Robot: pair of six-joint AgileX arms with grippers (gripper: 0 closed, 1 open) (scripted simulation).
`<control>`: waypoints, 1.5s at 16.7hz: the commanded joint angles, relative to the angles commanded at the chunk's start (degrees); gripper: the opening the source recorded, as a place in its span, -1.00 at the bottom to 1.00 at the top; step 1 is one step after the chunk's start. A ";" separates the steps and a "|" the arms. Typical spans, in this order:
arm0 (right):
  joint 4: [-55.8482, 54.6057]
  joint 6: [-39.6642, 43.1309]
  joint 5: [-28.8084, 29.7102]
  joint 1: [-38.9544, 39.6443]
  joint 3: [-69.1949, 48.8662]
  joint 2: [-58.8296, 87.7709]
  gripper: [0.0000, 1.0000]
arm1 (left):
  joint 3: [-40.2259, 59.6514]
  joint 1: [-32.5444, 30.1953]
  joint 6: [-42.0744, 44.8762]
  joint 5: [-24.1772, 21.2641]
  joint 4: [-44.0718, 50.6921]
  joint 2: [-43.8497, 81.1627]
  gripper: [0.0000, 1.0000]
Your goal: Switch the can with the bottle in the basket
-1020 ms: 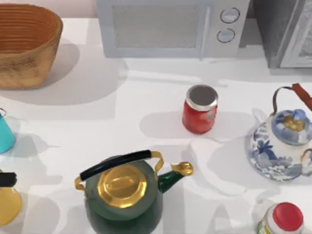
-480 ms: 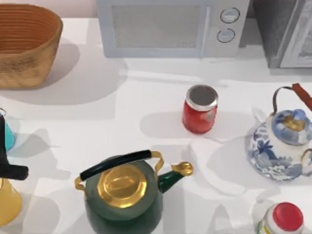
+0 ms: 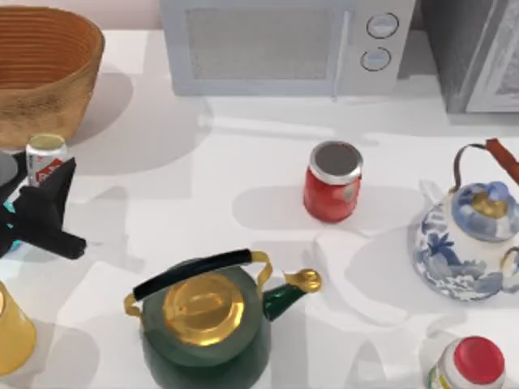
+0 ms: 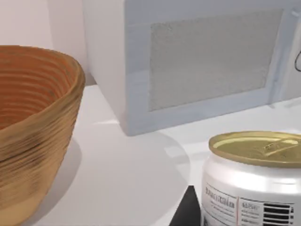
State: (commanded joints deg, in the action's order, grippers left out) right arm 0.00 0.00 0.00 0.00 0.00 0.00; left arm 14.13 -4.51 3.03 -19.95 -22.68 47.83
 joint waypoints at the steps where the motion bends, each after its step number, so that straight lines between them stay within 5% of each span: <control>1: 0.00 0.00 0.00 0.00 0.00 0.00 1.00 | 1.30 -0.35 0.10 -1.44 -1.66 3.41 -1.00; 25: 0.00 0.00 0.00 0.00 0.00 0.00 1.00 | 37.90 -10.33 -0.74 -37.82 -38.57 74.37 -1.00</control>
State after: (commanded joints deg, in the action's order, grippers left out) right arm 0.00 0.00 0.00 0.00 0.00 0.00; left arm 52.03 -14.85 2.29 -57.77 -61.24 122.20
